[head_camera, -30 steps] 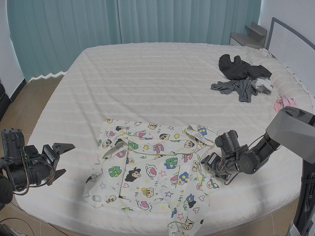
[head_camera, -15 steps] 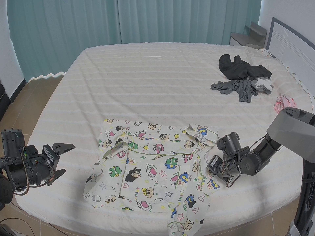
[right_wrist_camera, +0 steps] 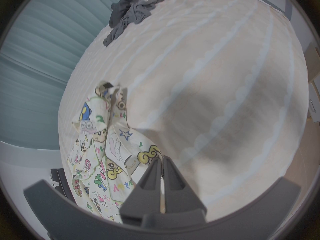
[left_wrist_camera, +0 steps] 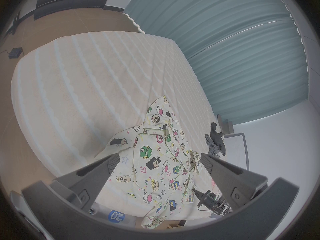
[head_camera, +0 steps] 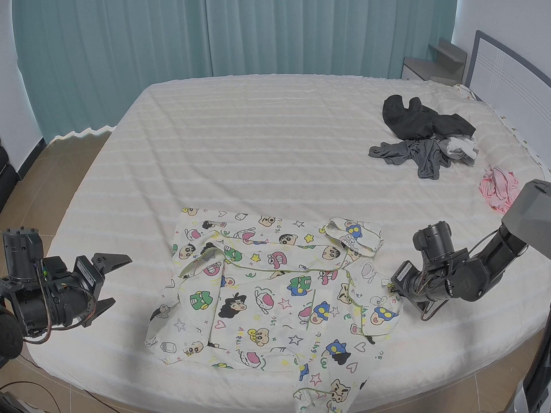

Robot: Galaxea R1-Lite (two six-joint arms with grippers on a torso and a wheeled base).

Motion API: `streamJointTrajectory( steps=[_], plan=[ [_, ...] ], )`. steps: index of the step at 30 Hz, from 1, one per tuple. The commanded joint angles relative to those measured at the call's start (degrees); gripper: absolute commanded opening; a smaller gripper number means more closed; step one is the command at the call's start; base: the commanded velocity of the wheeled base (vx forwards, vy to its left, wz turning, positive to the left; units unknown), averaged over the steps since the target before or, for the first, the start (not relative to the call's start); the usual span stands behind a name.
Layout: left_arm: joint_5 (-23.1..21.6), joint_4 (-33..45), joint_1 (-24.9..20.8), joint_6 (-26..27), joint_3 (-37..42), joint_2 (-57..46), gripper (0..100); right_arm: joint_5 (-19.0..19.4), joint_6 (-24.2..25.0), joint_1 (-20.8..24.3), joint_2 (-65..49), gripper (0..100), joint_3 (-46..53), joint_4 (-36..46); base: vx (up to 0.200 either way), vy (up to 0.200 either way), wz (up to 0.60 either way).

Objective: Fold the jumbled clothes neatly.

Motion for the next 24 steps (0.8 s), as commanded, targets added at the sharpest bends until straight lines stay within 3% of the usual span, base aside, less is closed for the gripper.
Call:
streamJointTrajectory(
  steps=[1, 14, 24],
  plan=[
    [0.03, 0.02, -0.01, 0.04, 0.06, -0.09, 100, -0.17, -1.65, -2.55, -4.33, 0, 4.55, -2.14, 0.000, 0.000, 0.00],
    [0.12, -0.07, -0.01, 0.22, 0.06, -0.18, 100, -2.63, -8.24, -10.11, -5.74, 0, 15.98, -14.09, 0.000, 0.000, 0.00],
    [0.12, 0.02, -0.01, 0.22, 0.15, -0.97, 100, -2.63, -10.35, -13.53, -5.47, 0, 18.26, -14.97, 0.000, 0.000, 0.00]
  ],
)
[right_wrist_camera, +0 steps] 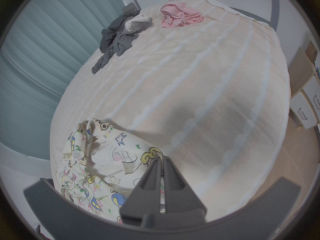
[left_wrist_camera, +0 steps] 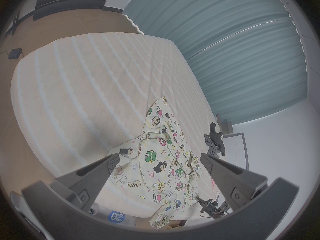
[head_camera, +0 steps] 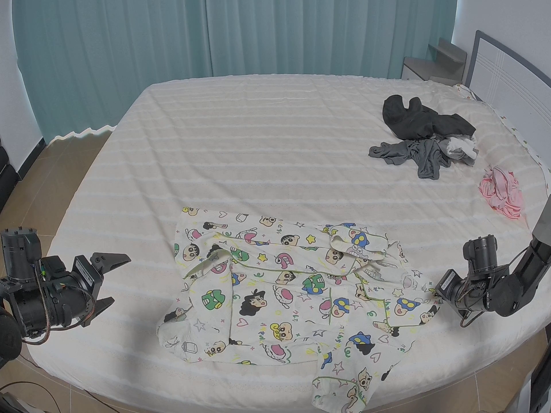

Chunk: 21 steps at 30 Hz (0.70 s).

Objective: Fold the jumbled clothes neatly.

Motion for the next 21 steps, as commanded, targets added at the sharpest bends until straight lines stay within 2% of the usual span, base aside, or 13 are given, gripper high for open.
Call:
streamJointTrajectory(
  steps=[1, 6, 7, 10, 13, 16, 19, 21],
  plan=[
    [-0.02, -0.01, -0.01, -0.03, 0.01, -0.26, 100, 0.01, -0.17, -0.61, 0.32, 0, 0.96, -0.05, 0.000, 0.000, 0.00],
    [-0.02, -0.01, -0.01, -0.03, 0.01, -0.35, 100, 0.44, -0.35, -0.70, 0.06, 0, 1.66, -0.14, 0.000, 0.000, 0.00],
    [-0.02, -0.01, -0.01, -0.03, 0.01, -0.35, 100, 0.44, -0.35, -0.79, -0.21, 100, 1.75, -0.40, 0.000, 0.000, 0.00],
    [-0.02, -0.01, -0.01, -0.03, 0.01, -0.44, 100, 0.71, -0.61, -0.52, -1.53, 100, 2.63, -3.21, 0.000, 0.000, 0.00],
    [-0.02, -0.01, -0.01, -0.03, 0.01, -0.44, 100, 2.73, -2.11, -0.35, -2.93, 100, 2.89, -7.87, 0.000, 0.000, 0.00],
    [-0.02, -0.01, -0.01, -0.03, 0.01, -0.44, 100, 5.98, -3.69, -0.52, -3.11, 100, 2.36, -10.95, 0.000, 0.000, 0.00],
    [-0.02, -0.01, -0.01, -0.03, 0.01, -0.35, 100, 12.84, -7.47, -0.44, -0.12, 100, 0.34, -12.09, 0.000, 0.000, 0.00],
    [-0.02, -0.01, -0.10, -0.03, 0.01, -0.44, 100, 15.03, -9.67, -0.61, 2.78, 100, -1.50, -12.09, 0.000, 0.000, 0.00]
  ],
)
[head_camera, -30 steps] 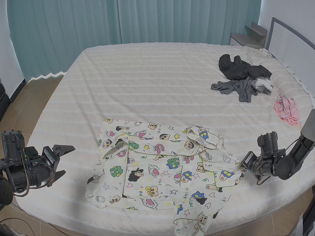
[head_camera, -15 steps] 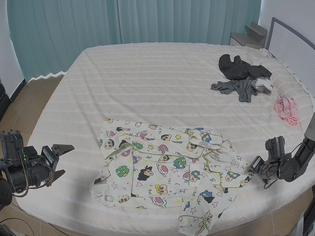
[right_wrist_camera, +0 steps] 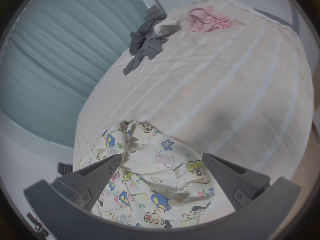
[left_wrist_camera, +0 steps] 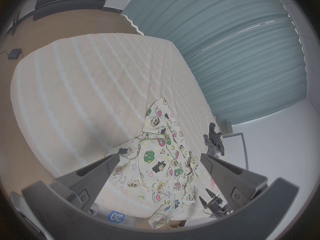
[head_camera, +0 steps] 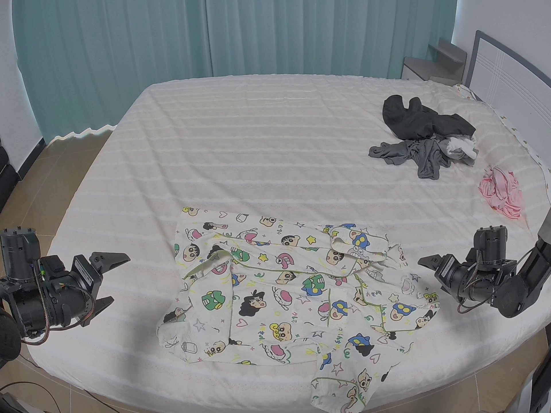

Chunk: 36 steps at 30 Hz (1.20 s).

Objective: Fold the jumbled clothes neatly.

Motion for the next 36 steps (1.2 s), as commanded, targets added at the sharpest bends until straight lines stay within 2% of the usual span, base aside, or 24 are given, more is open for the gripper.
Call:
streamJointTrajectory(
  steps=[1, 2, 3, 4, 5, 8, 11, 24, 25, 29, 36],
  plan=[
    [-0.02, -0.03, -0.10, -0.03, -0.01, 0.00, 100, 4.98, -5.10, -0.31, 6.38, 100, -4.18, -0.64, 0.000, 0.000, 0.00],
    [-0.10, -0.03, -0.10, -0.11, -0.01, 0.00, 100, 5.16, -5.62, -0.40, 6.81, 100, -4.44, -0.64, 0.000, 0.000, 0.00],
    [-0.10, -0.03, -0.27, -0.11, -0.01, 0.00, 100, 5.68, -8.61, -1.02, 9.89, 100, -5.85, -0.64, 0.000, 0.000, 0.00],
    [-0.10, -0.03, -0.27, -0.11, -0.01, 0.00, 100, 5.77, -8.87, -1.10, 10.07, 100, -5.93, -0.73, 0.000, 0.000, 0.00],
    [-0.10, -0.03, -0.36, -0.20, -0.01, 0.00, 100, 7.09, -12.39, -2.16, 12.53, 100, -7.34, -0.73, 0.000, 0.000, 0.00],
    [-0.10, -0.03, -0.36, -0.20, -0.01, -0.09, 100, 10.25, -16.26, -3.74, 14.55, 100, -9.89, -0.64, 0.000, 0.000, 0.00],
    [-0.10, -0.03, -0.36, -0.20, 0.08, -0.09, 100, 12.01, -17.31, -4.09, 15.52, 100, -12.44, -0.21, 0.000, 0.000, 0.00],
    [-0.28, -0.03, -0.54, -0.29, 0.43, 0.00, 100, 12.72, -17.66, -3.83, 18.77, 100, -20.79, 4.45, 0.000, 0.000, 0.00],
    [-0.28, -0.03, -0.54, -0.29, 0.52, 0.00, 100, 13.15, -17.66, -3.65, 19.12, 0, -21.05, 4.45, 0.000, 0.000, 0.00],
    [-0.28, -0.03, -0.54, -0.29, 0.43, -0.09, 100, 15.00, -17.66, -2.69, 19.91, 0, -21.40, 4.54, 0.000, 0.000, 0.00],
    [-0.28, -0.03, -0.54, -0.29, 0.43, -0.18, 100, 14.91, -17.31, -2.69, 19.12, 0, -21.14, 3.57, 0.000, 0.000, 0.00]
  ],
)
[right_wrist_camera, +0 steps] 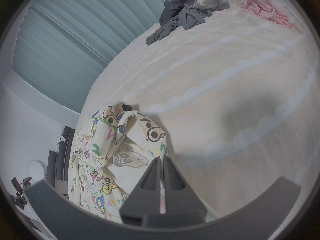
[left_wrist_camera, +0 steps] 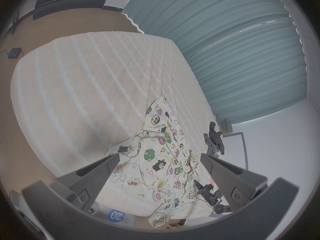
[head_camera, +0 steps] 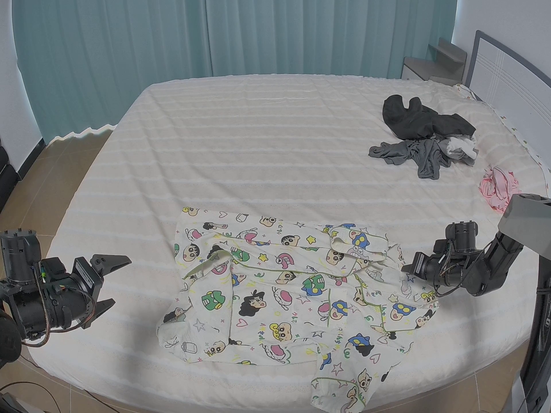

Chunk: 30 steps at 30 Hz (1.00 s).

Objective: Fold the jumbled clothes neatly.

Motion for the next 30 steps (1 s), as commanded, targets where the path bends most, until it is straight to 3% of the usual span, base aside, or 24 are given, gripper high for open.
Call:
streamJointTrajectory(
  steps=[1, 8, 10, 11, 15, 21, 27, 28, 30],
  plan=[
    [-0.01, -0.03, 0.00, -0.02, -0.05, -0.08, 100, -0.43, -0.08, -0.40, -0.84, 0, 0.70, -1.32, 0.000, 0.000, 0.00],
    [-0.01, -0.03, 0.00, 0.07, -0.05, -1.13, 100, -5.53, -0.34, -2.78, -3.04, 0, 6.59, -13.36, 0.000, 0.000, 0.00],
    [-0.01, -0.03, 0.00, 0.07, -0.05, -1.13, 100, -5.53, -0.34, -2.78, -3.04, 0, 6.59, -13.36, 0.000, 0.000, 0.00],
    [-0.01, -0.03, 0.00, 0.07, -0.05, -1.57, 100, -8.60, -0.60, -3.39, -2.51, 0, 8.61, -17.75, 0.000, 0.000, 0.00],
    [0.08, -0.03, 0.00, 0.07, -0.05, -1.75, 100, -11.77, -1.04, -4.01, -1.28, 0, 10.10, -21.97, 0.000, 0.000, 0.00],
    [0.16, -0.03, 0.00, 0.15, -0.05, -2.10, 100, -15.72, -1.48, -4.18, -0.58, 0, 10.28, -23.64, 0.000, 0.000, 0.00],
    [0.16, -0.03, 0.00, 0.15, -0.05, -2.28, 100, -15.90, -2.10, -4.10, -0.40, 0, 11.07, -23.64, 0.000, 0.000, 0.00],
    [0.16, -0.03, 0.00, 0.15, -0.05, -2.37, 100, -15.90, -2.10, -4.18, -0.23, 100, 10.89, -23.64, 0.000, 0.000, 0.00],
    [0.16, -0.03, 0.00, 0.24, -0.05, -2.45, 100, -15.81, -1.92, -4.27, -0.32, 100, 10.81, -23.91, 0.000, 0.000, 0.00]
  ],
)
